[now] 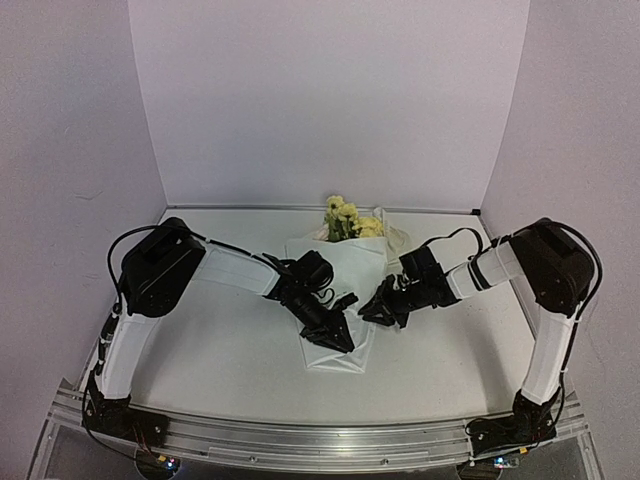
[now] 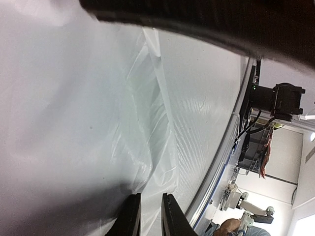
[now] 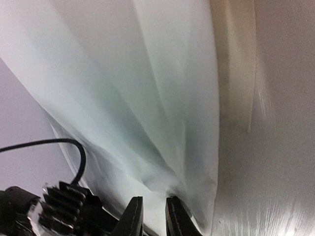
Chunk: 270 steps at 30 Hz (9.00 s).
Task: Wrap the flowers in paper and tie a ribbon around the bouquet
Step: Press the fold line of the folded wrapping paper, then pick up the ribbon from the corner of the board, then pass from the right arm to the left, then pick up the ribbon from the corner of the board, then straighten the ribbon at the center of the board.
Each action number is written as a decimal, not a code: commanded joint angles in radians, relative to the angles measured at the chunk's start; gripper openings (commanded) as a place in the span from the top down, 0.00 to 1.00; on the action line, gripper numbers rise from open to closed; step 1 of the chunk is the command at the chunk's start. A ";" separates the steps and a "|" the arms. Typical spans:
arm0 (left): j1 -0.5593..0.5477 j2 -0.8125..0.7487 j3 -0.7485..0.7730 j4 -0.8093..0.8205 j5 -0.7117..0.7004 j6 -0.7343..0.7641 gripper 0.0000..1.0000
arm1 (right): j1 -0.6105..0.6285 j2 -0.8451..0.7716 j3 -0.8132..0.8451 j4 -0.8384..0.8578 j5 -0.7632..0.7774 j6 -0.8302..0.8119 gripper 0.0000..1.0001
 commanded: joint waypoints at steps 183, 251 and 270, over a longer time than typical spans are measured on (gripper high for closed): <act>-0.163 -0.608 -0.285 0.623 -0.504 0.629 0.48 | 0.177 -0.448 0.719 -1.104 0.011 -0.515 1.00; 0.019 -1.179 -0.641 0.233 -1.756 0.193 1.00 | -0.365 0.139 0.573 -1.011 0.607 -0.241 0.40; 0.254 -1.246 -0.578 -0.023 -1.901 0.059 1.00 | -0.438 -0.268 0.578 -1.330 0.861 -0.579 1.00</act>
